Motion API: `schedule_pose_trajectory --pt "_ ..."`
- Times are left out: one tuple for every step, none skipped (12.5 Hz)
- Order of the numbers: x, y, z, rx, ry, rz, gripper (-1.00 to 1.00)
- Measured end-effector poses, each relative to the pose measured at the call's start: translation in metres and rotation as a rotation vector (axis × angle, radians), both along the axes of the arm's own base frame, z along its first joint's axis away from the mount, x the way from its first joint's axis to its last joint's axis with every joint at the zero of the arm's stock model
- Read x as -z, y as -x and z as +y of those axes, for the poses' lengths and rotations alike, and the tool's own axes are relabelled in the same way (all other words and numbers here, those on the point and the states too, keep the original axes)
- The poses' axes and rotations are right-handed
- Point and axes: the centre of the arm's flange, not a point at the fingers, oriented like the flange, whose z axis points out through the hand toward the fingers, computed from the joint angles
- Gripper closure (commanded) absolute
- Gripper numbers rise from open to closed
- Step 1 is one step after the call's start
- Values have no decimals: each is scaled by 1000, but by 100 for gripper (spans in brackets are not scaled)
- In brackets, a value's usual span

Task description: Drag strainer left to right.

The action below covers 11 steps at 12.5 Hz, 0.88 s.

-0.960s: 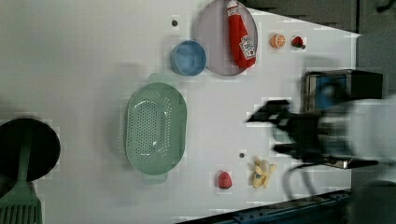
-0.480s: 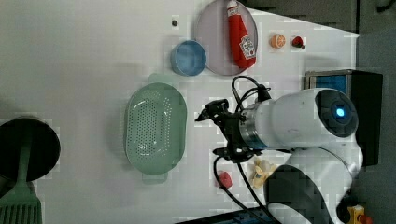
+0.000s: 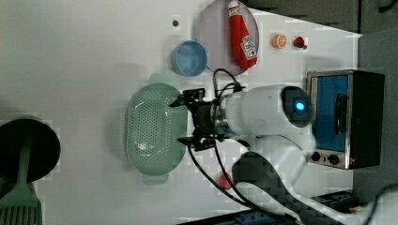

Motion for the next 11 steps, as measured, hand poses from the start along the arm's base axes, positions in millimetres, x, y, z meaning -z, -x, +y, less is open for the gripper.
schedule_pose_trajectory --pt "22 2 1 39 -20 13 -100" --pt "45 7 -1 44 -16 30 -100" --pt "69 13 -6 36 6 33 -100" --pt "91 21 -13 40 25 49 -100" --pt "107 31 -22 32 45 64 -100" --pt "120 40 -32 34 70 88 -100" --pt "127 41 -39 38 75 89 -100" --pt "128 38 -43 42 64 68 -100" --pt "127 36 -48 54 57 59 -100" --pt "125 33 -52 63 65 52 -100" --pt "122 29 -54 72 63 38 -100"
